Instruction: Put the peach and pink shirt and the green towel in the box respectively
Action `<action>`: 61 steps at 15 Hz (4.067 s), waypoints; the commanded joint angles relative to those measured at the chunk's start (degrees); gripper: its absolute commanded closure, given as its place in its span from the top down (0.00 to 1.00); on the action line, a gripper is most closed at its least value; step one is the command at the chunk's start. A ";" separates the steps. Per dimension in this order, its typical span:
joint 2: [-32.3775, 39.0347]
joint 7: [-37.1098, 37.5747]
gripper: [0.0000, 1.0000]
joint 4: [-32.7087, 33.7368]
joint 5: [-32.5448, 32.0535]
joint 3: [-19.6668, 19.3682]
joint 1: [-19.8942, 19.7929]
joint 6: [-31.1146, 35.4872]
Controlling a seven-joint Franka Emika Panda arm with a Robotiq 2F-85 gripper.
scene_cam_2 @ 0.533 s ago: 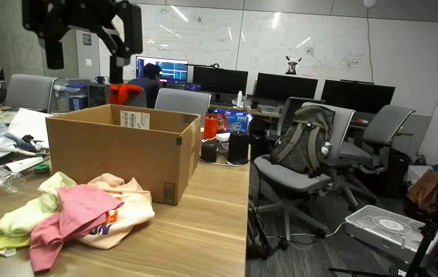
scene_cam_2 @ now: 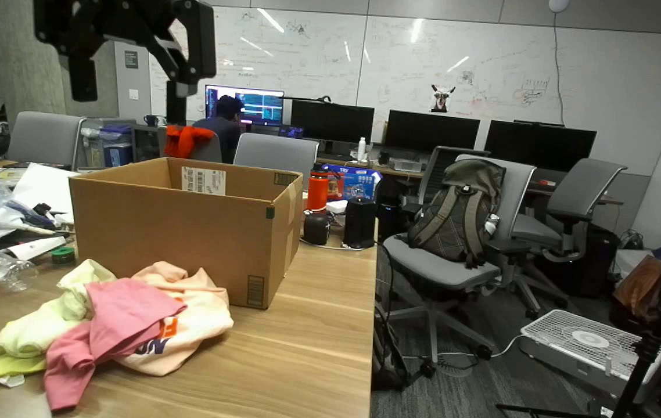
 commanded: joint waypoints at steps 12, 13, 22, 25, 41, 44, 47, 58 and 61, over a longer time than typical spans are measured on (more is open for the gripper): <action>0.11 -0.34 1.00 0.13 0.38 0.38 -0.49 -0.12; 0.11 -0.34 1.00 0.13 0.38 0.38 -0.49 -0.12; 0.11 -0.34 1.00 0.13 0.38 0.38 -0.49 -0.12; 0.11 -0.34 1.00 0.13 0.38 0.38 -0.49 -0.12; 1.51 -1.15 1.00 -0.85 -0.20 0.77 -0.12 1.38; 4.10 -2.26 1.00 -1.19 -1.23 1.55 0.57 1.03; 8.05 -3.88 1.00 -2.11 -1.94 2.67 1.83 0.15; 35.69 -5.53 1.00 4.13 -0.70 7.91 7.70 17.47; 38.81 -5.87 1.00 5.67 -0.54 8.00 7.42 19.49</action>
